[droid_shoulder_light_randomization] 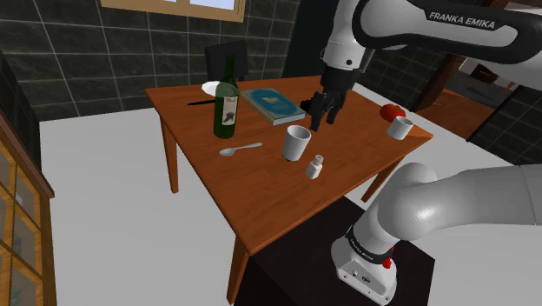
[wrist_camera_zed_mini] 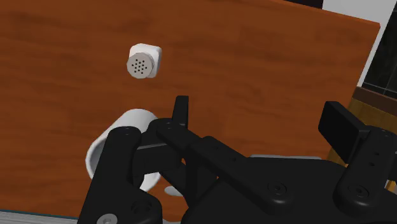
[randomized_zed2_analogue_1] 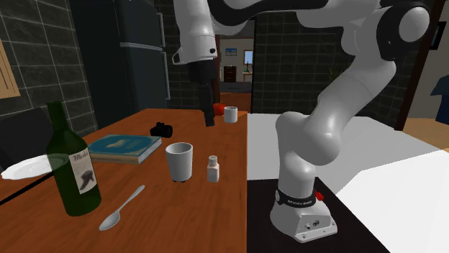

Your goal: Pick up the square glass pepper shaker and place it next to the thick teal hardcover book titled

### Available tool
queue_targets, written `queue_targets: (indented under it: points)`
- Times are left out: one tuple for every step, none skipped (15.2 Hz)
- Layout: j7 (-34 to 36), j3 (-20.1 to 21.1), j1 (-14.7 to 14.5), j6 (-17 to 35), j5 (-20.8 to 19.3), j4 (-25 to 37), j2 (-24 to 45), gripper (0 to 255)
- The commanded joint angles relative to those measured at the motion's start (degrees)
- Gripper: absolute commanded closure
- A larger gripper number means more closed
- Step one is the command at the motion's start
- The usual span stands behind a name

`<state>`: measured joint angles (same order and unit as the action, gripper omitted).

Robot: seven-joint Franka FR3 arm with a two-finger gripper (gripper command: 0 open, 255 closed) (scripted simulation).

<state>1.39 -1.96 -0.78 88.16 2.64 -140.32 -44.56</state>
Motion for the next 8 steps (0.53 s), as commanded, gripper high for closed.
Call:
queue_targets:
  points:
    - [0.0, 0.0, 0.0, 0.0, 0.0, 0.0, 0.0, 0]
    - [-0.25, -0.41, 0.44, 1.45, -0.57, -1.3, 0.5, 0]
    - [-0.49, -0.84, 0.89, 2.93, -1.15, -2.56, 1.07, 0]
    - [-0.72, -1.27, 1.36, 4.43, -1.74, -3.76, 1.71, 0]
    - [-0.94, -1.72, 1.83, 5.95, -2.34, -4.91, 2.42, 0]
    - [-1.15, -2.18, 2.31, 7.51, -2.94, -6.0, 3.21, 0]
    - [-1.36, -2.64, 2.81, 9.09, -3.55, -7.04, 4.08, 0]
    - [-1.56, -3.11, 3.32, 10.69, -4.16, -8.02, 5.02, 0]
